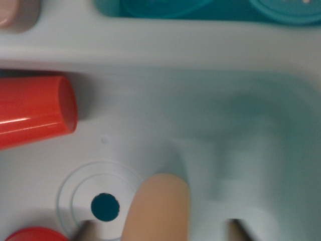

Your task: Pick detergent from the sink

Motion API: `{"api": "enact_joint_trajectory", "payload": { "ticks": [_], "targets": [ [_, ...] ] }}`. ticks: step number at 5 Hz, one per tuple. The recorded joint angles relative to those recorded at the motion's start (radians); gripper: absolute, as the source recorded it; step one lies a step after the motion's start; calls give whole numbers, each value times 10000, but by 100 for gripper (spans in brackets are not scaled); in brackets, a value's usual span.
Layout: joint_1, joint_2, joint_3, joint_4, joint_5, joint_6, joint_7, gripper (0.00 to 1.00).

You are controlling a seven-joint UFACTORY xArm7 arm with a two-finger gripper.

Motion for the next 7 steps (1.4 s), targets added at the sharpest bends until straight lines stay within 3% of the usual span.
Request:
{"api": "enact_joint_trajectory", "payload": {
  "ticks": [4, 7],
  "targets": [
    [0, -10, -1, 26, -2, 36, 2, 100],
    [3, -97, -5, 257, -23, 353, 24, 100]
  ]
}}
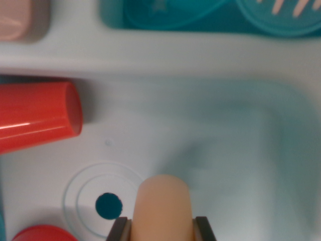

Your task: Pick detergent from the sink

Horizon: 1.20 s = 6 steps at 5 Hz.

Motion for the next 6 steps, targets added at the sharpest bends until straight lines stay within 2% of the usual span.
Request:
{"api": "enact_joint_trajectory", "payload": {
  "ticks": [1, 2, 3, 4, 5, 6],
  "targets": [
    [0, 0, 0, 0, 0, 0, 0, 100],
    [2, -72, -4, 191, -17, 262, 18, 100],
    [2, -72, -4, 191, -17, 262, 18, 100],
    [5, -162, -8, 428, -38, 587, 40, 100],
    [5, -162, -8, 428, -38, 587, 40, 100],
    [9, -260, -14, 687, -60, 943, 64, 100]
  ]
}}
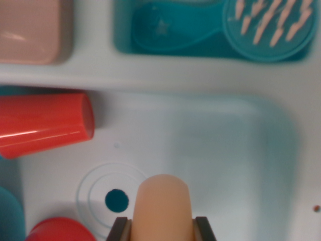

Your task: Pick detergent from the sink

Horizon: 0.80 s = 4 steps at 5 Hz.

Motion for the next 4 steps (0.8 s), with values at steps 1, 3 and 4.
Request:
{"api": "enact_joint_trajectory", "payload": {
  "ticks": [1, 3, 4],
  "targets": [
    [0, 0, 0, 0, 0, 0, 0, 100],
    [4, -112, -6, 296, -26, 407, 28, 100],
    [8, -233, -12, 615, -54, 844, 58, 100]
  ]
}}
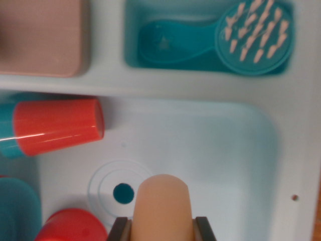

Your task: Pick detergent from the sink

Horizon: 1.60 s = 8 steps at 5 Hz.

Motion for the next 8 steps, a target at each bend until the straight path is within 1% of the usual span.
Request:
{"api": "enact_joint_trajectory", "payload": {
  "ticks": [1, 2, 3, 4, 5, 6, 7, 8],
  "targets": [
    [0, 0, 0, 0, 0, 0, 0, 100],
    [4, -127, -7, 334, -29, 459, 31, 100],
    [4, -127, -7, 334, -29, 459, 31, 100],
    [9, -257, -13, 677, -59, 930, 63, 100],
    [9, -257, -13, 677, -59, 930, 63, 100],
    [13, -388, -20, 1023, -90, 1404, 96, 100],
    [13, -388, -20, 1023, -90, 1404, 96, 100],
    [17, -511, -27, 1348, -118, 1849, 126, 100]
  ]
}}
